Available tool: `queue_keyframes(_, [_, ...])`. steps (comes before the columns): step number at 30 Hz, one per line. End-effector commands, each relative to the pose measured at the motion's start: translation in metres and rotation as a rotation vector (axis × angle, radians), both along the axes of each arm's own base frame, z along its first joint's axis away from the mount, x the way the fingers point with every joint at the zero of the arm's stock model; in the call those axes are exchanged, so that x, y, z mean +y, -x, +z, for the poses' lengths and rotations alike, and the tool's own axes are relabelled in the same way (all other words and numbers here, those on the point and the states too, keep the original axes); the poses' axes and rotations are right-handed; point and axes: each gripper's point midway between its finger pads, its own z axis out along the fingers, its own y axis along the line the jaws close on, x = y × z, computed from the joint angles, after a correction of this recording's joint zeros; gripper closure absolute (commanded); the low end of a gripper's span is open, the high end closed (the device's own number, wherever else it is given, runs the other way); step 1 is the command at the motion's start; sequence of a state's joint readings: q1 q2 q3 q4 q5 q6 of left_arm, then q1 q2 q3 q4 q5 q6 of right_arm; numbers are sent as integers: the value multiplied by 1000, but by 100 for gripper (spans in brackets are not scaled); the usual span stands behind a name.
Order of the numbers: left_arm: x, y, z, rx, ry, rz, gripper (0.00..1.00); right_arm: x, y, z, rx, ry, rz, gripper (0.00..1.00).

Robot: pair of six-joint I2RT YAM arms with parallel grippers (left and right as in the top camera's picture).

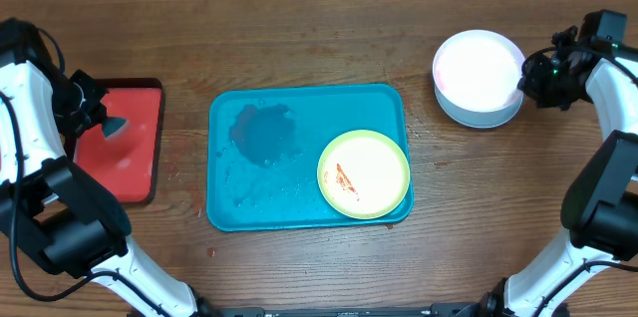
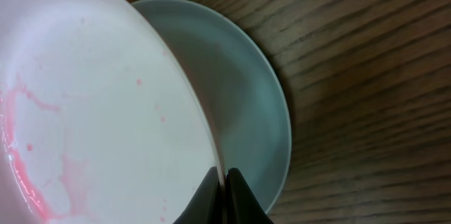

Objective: Clean dirty plates on tray and stack at the side
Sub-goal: 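Lower the white plate onto the light blue plate and release, then move the right gripper to the yellow-green plate and grasp its rim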

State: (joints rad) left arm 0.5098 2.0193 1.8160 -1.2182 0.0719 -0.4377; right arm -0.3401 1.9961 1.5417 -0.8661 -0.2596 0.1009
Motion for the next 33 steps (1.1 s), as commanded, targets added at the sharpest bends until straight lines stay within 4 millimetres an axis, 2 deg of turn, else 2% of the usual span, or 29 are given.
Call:
queue_keyframes(1, [-9,-3,9,-25,-6,-31,96,-4,2,4,-18,34,-38,96])
queue_keyframes(7, [-10,-4,9,-24,-6,-35,96,-4,4,1,-2,14,-81,93])
queue_keyframes(8, [-11,-4,9,-25,-6,-36,96,-3,6,0,6,10,-85,63])
queue_keyframes(9, [-11,-4,9,-25,-6,-38,96,-3,7,0,11,8,-85,53])
queue_keyframes(12, [-12,-5,9,-25,-6,-40,96,1,8,7,18,-15,-77,50])
queue_keyframes(16, [-12,-5,9,-25,-6,-40,96,16,5,37,-8,-90,-36,46])
queue_keyframes(18, [-12,-5,9,-25,-6,-40,96,40,-1,60,-90,-161,110,46])
queue_keyframes(20, [-12,-5,9,-25,-7,-40,96,79,-3,85,-205,-240,331,41])
queue_keyframes(21, [-12,-5,10,-26,-7,-39,96,105,1,90,-247,-245,480,40])
queue_keyframes(22, [-12,-5,10,-26,-7,-39,96,120,4,89,-257,-222,575,40])
queue_keyframes(24, [-12,-5,10,-26,-7,-40,96,155,13,75,-240,-160,773,40])
queue_keyframes(28, [-14,-6,10,-25,-7,-46,96,195,25,38,-125,-12,941,41])
queue_keyframes(30, [-15,-6,9,-25,-7,-49,96,226,34,15,-57,70,1042,44])
queue_keyframes(33, [-15,-6,10,-26,-7,-49,96,245,44,-4,9,137,1103,48])
